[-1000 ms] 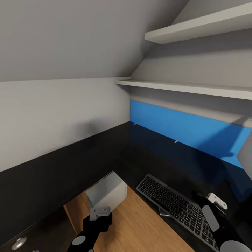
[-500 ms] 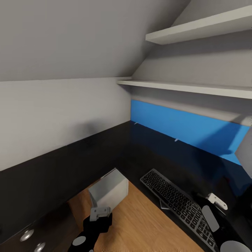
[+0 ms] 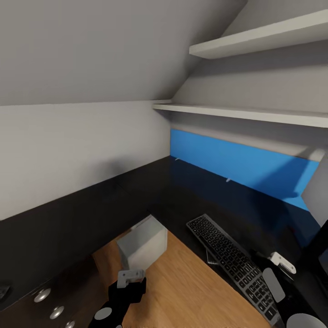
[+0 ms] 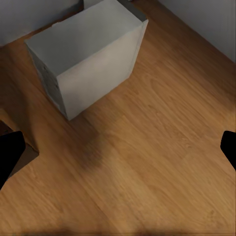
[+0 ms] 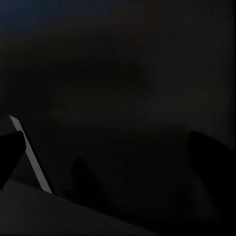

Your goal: In the bedroom, organize the workspace by keeping the computer under the desk, ensuring the monitor is on the desk, placing the keyboard on the desk next to the monitor, placing the mouse on the desk next to the keyboard, moving the folder from the swivel chair onto the desk next to the mouse, stacking the notebook on top of the folder with the pen on top of the notebook, and positioning the swivel chair next to the desk.

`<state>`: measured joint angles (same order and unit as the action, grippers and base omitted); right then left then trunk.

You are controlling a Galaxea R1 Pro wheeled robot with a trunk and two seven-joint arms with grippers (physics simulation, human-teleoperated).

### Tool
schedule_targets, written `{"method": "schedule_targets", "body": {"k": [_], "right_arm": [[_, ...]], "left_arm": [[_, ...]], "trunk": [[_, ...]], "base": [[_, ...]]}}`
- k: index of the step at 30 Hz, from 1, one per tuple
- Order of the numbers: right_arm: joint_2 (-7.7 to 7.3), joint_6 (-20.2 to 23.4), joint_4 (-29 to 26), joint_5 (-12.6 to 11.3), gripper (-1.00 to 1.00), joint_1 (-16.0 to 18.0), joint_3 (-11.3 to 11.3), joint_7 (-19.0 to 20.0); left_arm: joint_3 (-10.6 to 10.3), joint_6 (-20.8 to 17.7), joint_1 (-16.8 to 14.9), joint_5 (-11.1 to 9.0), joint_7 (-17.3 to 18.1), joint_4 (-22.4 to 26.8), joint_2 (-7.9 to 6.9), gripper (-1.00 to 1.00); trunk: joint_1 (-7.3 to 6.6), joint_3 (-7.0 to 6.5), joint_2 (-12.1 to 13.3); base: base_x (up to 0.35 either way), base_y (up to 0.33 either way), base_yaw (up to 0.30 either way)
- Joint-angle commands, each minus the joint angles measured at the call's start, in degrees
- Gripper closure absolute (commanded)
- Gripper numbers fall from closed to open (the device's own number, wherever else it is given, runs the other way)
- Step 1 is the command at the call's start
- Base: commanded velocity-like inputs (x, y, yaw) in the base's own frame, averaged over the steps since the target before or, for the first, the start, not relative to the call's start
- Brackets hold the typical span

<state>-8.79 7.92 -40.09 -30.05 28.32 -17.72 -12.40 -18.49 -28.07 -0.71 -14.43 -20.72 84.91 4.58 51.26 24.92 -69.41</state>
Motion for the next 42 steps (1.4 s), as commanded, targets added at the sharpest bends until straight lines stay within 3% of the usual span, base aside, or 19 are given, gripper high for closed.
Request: {"method": "schedule_targets", "body": {"k": [1, 42], "right_arm": [[0.00, 0.5, 0.1, -1.0, -1.00, 0.0, 0.0, -0.4], [0.00, 0.4, 0.1, -0.9, -1.00, 0.0, 0.0, -0.4]], "left_arm": [[-0.1, -0.2, 0.0, -0.6, -0.5, 0.1, -0.01, -1.00], [-0.1, -0.1, -0.1, -0.6, -0.5, 0.1, -0.01, -1.00]], "trunk": [[0.00, 0.08, 0.0], [0.00, 0.08, 0.0]], "base": [[-0.046, 0.000, 0.000], [-0.156, 0.080, 0.000]]}}
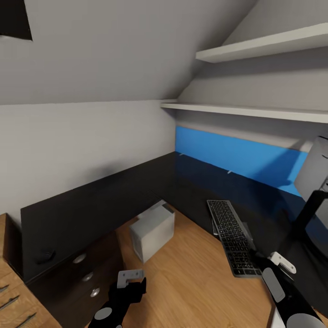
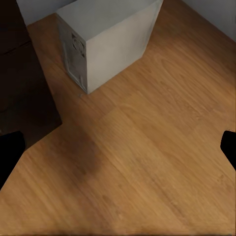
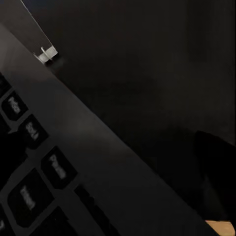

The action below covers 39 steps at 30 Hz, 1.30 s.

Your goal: In the bedroom, organize the workspace by keeping the computer under the desk, ensuring the monitor is on the desk, placing the keyboard on the desk next to the monitor, placing the mouse on the desk next to the keyboard, moving the folder from the swivel chair onto the desk next to the mouse, stacking the notebook on top of the folder with the pen on top of the notebook, and positioning the swivel chair next to the desk.

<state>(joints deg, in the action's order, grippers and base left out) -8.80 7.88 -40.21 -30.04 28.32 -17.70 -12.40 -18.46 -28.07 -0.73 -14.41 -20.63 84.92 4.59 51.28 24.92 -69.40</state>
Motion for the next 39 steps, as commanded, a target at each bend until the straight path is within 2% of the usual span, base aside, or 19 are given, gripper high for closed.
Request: {"method": "schedule_targets", "body": {"k": [1, 19, 29, 39], "right_arm": [[0.01, 0.5, 0.2, -1.0, -1.00, 0.0, -0.1, -0.4], [0.01, 0.5, 0.2, -1.0, -1.00, 0.0, -0.1, -0.3], [0.01, 0.5, 0.2, -1.0, -1.00, 0.0, -0.1, -0.3], [0.01, 0.4, 0.2, -1.0, -1.00, 0.0, -0.1, -0.3]], "left_arm": [[-0.1, -0.1, -0.1, -0.6, -0.5, 0.1, -0.02, -1.00], [-0.1, -0.1, -0.1, -0.6, -0.6, 0.1, -0.02, -1.00], [-0.1, -0.2, -0.1, -0.6, -0.5, 0.1, 0.02, -1.00], [-0.2, -0.2, 0.0, -0.6, -0.6, 0.1, 0.07, -1.00]], "trunk": [[-0.02, 0.07, 0.0], [-0.02, 0.07, 0.0], [-0.02, 0.07, 0.0], [-2.21, -1.72, 4.0]], "base": [[-0.144, 0.130, 0.000], [-0.047, 0.132, 0.000], [0.000, 0.019, 0.000], [0.000, 0.000, 0.000]]}}
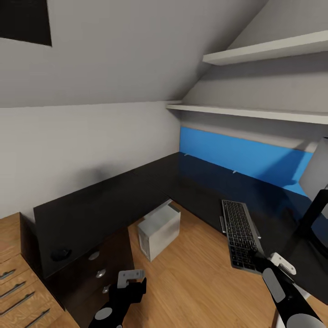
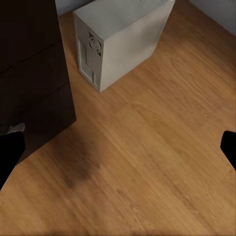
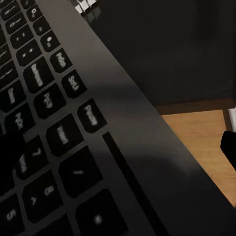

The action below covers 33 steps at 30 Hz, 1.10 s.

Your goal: In the bedroom, organize the workspace by keeping the computer under the desk, ensuring the monitor is on the desk, placing the keyboard on the desk next to the monitor, placing the mouse on the desk next to the keyboard, moving the folder from the swivel chair onto the desk next to the mouse, stacking the notebook on top of the folder with the pen on top of the notebook, and positioning the swivel chair next to the desk.

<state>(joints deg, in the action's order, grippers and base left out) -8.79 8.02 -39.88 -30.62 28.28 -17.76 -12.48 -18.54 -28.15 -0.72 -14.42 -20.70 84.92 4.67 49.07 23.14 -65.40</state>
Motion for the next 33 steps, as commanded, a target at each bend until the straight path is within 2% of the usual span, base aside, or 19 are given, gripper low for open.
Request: {"method": "schedule_targets", "body": {"k": [1, 6, 10, 15, 18, 21, 24, 25, 26, 27, 28, 30, 32, 33], "right_arm": [[0.00, 0.3, -0.2, -0.4, -1.00, 0.0, 0.0, -0.3], [0.00, 0.2, -0.8, -0.4, -1.00, 0.0, 0.0, -0.3], [0.50, 0.1, -5.4, -0.2, -1.00, 0.0, -0.1, -0.6], [1.00, 0.1, -8.2, 0.0, -1.00, -0.1, -0.2, -1.2], [1.64, 0.1, -11.7, 0.4, -1.00, -0.2, -0.1, -2.6], [4.08, 0.2, -18.9, 2.7, -1.00, -1.6, -0.1, -6.3], [8.34, 0.3, -27.8, 8.0, -1.00, -5.9, 0.0, -9.1], [9.12, 0.4, -29.2, 8.9, -1.00, -6.6, 0.0, -9.3], [10.77, 0.3, -31.5, 10.7, -1.00, -7.9, 0.3, -9.6], [11.64, 0.3, -32.6, 11.6, -1.00, -8.5, 0.6, -9.7], [13.31, 0.3, -34.3, 13.6, -1.00, -9.8, 1.4, -9.9], [14.66, 0.3, -35.6, 15.8, -1.00, -10.9, 2.5, -10.0], [16.80, 0.2, -37.1, 22.4, -1.00, -12.7, 5.8, -10.2], [16.94, 0.2, -37.2, 22.8, -1.00, -12.9, 6.0, -10.2]], "left_arm": [[-0.1, -0.2, -0.1, -0.6, -0.6, 0.1, -0.01, -1.00], [-0.1, -0.2, 0.0, -0.6, -0.6, 0.1, -0.01, -1.00], [-0.1, -0.2, -0.1, -0.6, -0.6, 0.1, -0.01, -1.00], [-0.1, -0.2, -0.1, -0.6, -0.6, 0.0, -0.01, -1.00], [-0.2, -0.2, 0.0, -0.6, -0.5, 0.0, 0.00, -1.00], [-0.2, -0.2, -0.1, -0.6, -0.5, -0.2, 0.01, -1.00], [-0.5, -0.2, 0.0, -0.6, -0.5, -0.7, 0.00, -1.00], [-0.6, -0.2, 0.0, -0.6, -0.5, -0.8, 0.00, -1.00], [-0.6, -0.2, 0.0, -0.6, -0.5, -0.8, -0.01, -1.00], [-0.6, -0.2, 0.0, -0.6, -0.5, -0.9, -0.01, -1.00], [-0.6, -0.2, 0.0, -0.6, -0.5, -0.9, -0.01, -1.00], [-0.6, -0.2, -0.1, -0.5, -0.5, -0.9, -0.01, -1.00], [-0.6, -0.2, 0.0, -0.5, -0.5, -1.0, -0.01, -1.00], [-0.6, -0.2, -0.1, -0.5, -0.5, -1.0, -0.01, -1.00]], "trunk": [[-0.22, -0.12, 0.4], [-1.32, -1.02, 2.4], [-2.20, -1.73, 4.0], [-3.30, -2.63, 6.0], [-3.96, -3.17, 7.2], [-4.62, -3.71, 8.4], [-4.62, -3.71, 8.4], [-4.62, -3.71, 8.4], [-4.62, -3.71, 8.4], [-4.62, -3.71, 8.4], [-4.62, -3.71, 8.4], [-4.62, -3.71, 8.4], [-4.62, -3.71, 8.4], [-4.62, -3.71, 8.4]], "base": [[0.000, 0.000, 0.000], [0.000, 0.000, 0.000], [0.000, 0.000, 0.000], [0.000, 0.000, 0.000], [0.000, 0.000, 0.000], [0.000, 0.000, 0.000], [0.000, 0.000, 0.000], [0.000, 0.000, 0.000], [0.000, 0.000, 0.000], [0.000, 0.000, 0.000], [0.000, 0.000, 0.000], [0.000, 0.000, 0.000], [0.000, 0.000, 0.000], [0.000, 0.000, 0.000]]}}
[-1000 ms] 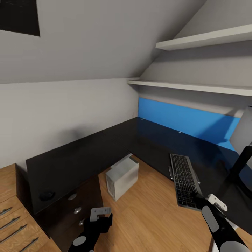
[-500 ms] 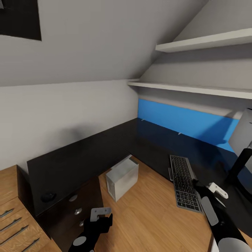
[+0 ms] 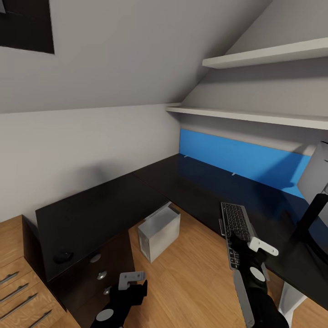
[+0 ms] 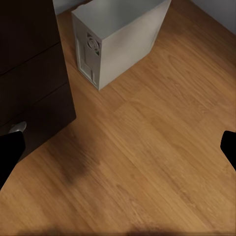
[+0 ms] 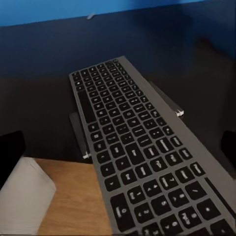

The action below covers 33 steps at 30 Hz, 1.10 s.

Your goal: In the bedroom, organize the workspace by keeping the computer under the desk, ensuring the monitor is on the desk, placing the keyboard on the desk next to the monitor, placing the mouse on the desk next to the keyboard, moving the folder from the swivel chair onto the desk next to the mouse, stacking the notebook on top of the folder with the pen on top of the notebook, and positioning the swivel chair next to the desk.

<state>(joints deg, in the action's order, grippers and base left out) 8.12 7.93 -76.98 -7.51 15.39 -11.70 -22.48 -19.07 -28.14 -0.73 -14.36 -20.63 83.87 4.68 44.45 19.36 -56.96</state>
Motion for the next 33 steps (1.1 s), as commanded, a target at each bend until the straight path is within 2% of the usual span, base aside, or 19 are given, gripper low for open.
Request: {"method": "schedule_targets", "body": {"k": [1, 5, 6, 9, 17, 26, 27, 31, 33], "right_arm": [[0.14, 0.3, -0.1, 0.1, -1.00, -0.1, 0.2, -0.2], [0.55, 0.2, -0.4, 1.2, -1.00, -0.5, 2.0, -0.1], [0.54, 0.2, -0.6, 1.6, -1.00, -0.9, 6.2, -0.2], [0.44, 0.2, -0.7, 1.7, -1.00, -1.0, 8.0, -0.3], [0.34, 0.2, -0.6, 1.7, -1.00, -1.0, 8.1, -0.3], [0.21, 0.2, -0.5, 1.6, -1.00, -1.0, 8.1, -0.2], [0.08, 0.3, 0.0, 1.3, -1.00, -1.0, 8.0, 0.3], [0.06, 0.3, 0.8, 0.2, -1.00, -1.0, 8.0, 0.9], [-0.09, 0.3, 1.6, -2.0, -1.00, -1.0, 7.8, 1.9]], "left_arm": [[-0.1, -0.2, 0.0, -0.6, -0.6, 0.1, -0.02, -1.00], [-0.1, -0.2, -0.1, -0.6, -0.6, 0.1, -0.02, -1.00], [-0.1, -0.2, -0.1, -0.6, -0.6, 0.1, -0.02, -1.00], [-0.1, -0.1, -0.1, -0.6, -0.7, 0.1, -0.11, -1.00], [-0.1, 0.1, -0.1, -0.6, -0.9, 0.1, -0.19, -1.00], [-0.1, 0.0, 0.0, -0.6, -0.9, 0.1, -0.16, -1.00], [-1.0, 0.1, -0.1, -0.6, -0.8, 0.1, -0.11, -1.00], [-1.4, 0.1, -0.1, -0.6, -0.7, 0.3, -0.05, -1.00], [-1.6, 0.1, -0.1, -0.6, -0.8, 0.4, 0.02, -1.00]], "trunk": [[0.01, 0.07, -0.1], [0.01, 0.07, -0.1], [0.01, 0.07, -0.1], [0.01, 0.07, -0.1], [0.01, 0.07, -0.1], [0.01, 0.07, -0.1], [0.01, 0.07, -0.1], [0.01, 0.07, -0.1], [0.01, 0.07, -0.1]], "base": [[0.000, 0.000, 0.000], [0.000, 0.000, 0.000], [0.000, 0.000, 0.000], [0.000, 0.000, 0.000], [-0.038, 0.012, 0.000], [-0.284, -0.009, 0.000], [-0.053, -0.027, 0.000], [-0.027, -0.014, 0.000], [-0.009, -0.005, 0.000]]}}
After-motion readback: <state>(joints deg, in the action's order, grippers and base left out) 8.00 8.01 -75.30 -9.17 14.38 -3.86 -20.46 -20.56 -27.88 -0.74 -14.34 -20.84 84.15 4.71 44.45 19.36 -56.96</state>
